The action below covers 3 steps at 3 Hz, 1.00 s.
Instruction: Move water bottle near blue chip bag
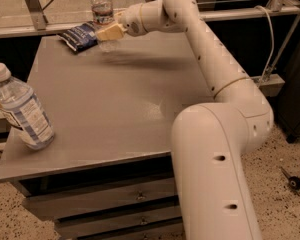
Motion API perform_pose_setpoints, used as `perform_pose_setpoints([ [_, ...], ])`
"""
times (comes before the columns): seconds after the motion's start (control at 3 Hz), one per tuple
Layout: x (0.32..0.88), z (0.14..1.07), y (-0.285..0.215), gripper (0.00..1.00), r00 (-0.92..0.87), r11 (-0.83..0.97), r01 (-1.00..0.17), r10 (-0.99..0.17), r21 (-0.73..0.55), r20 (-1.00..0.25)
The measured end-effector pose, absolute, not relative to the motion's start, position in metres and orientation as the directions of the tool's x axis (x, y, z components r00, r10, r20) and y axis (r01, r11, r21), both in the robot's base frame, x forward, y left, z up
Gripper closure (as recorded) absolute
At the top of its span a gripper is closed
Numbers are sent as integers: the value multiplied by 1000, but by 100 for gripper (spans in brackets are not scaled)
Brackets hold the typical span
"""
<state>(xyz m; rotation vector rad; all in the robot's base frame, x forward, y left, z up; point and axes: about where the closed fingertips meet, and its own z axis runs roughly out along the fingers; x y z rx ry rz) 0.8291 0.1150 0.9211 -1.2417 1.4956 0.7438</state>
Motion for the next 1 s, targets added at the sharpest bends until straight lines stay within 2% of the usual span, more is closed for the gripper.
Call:
perform_pose_setpoints([
  [1.0, 857, 911, 149, 100, 2, 325, -937, -365, -130, -931],
])
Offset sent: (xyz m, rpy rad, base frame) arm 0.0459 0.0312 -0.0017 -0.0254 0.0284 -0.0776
